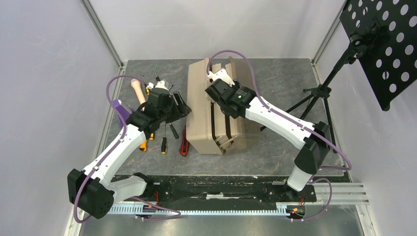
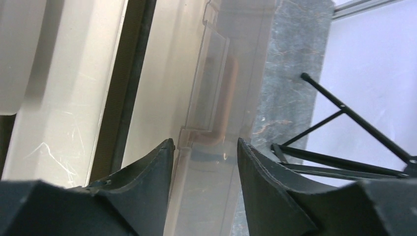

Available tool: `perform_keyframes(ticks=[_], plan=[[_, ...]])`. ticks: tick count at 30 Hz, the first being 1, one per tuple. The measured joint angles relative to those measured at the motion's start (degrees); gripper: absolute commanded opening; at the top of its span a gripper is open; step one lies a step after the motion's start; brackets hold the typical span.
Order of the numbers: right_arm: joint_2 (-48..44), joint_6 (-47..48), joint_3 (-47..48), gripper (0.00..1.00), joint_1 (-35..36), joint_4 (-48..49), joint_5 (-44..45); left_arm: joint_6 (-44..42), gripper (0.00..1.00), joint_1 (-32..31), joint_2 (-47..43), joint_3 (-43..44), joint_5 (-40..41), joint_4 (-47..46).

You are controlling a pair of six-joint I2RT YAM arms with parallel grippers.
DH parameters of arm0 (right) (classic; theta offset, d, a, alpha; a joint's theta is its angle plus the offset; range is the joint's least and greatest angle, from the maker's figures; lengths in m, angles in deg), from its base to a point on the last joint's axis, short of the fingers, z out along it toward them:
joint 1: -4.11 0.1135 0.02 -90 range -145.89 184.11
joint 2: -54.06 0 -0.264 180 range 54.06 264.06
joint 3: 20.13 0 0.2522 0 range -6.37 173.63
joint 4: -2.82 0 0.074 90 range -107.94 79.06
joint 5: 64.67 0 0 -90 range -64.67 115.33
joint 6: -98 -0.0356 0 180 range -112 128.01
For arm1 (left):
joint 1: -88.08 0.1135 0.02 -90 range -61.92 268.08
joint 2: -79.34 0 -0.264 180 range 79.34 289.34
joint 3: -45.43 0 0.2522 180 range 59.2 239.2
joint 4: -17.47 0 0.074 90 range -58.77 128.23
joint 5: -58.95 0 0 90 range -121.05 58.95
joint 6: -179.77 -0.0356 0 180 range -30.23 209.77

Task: Pack the tool kit

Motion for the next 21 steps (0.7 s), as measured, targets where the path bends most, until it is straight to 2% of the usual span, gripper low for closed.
perform_keyframes(ticks=[7,11,21], plan=[[4.79,1.79,2.91,0.41,2.45,-3.43,9.42,2.45,0.7,0.09,0.02,-1.16,-3.13,-2.36],[6.8,2.62,3.04,0.33,3.82,-4.09,14.25,3.17,0.7,0.09,0.07,-1.84,-3.85,-3.78],[10.58,4.94,3.32,0.0,4.02,-4.79,20.92,7.43,0.69,0.28,0.63,-4.7,-7.19,-9.16]])
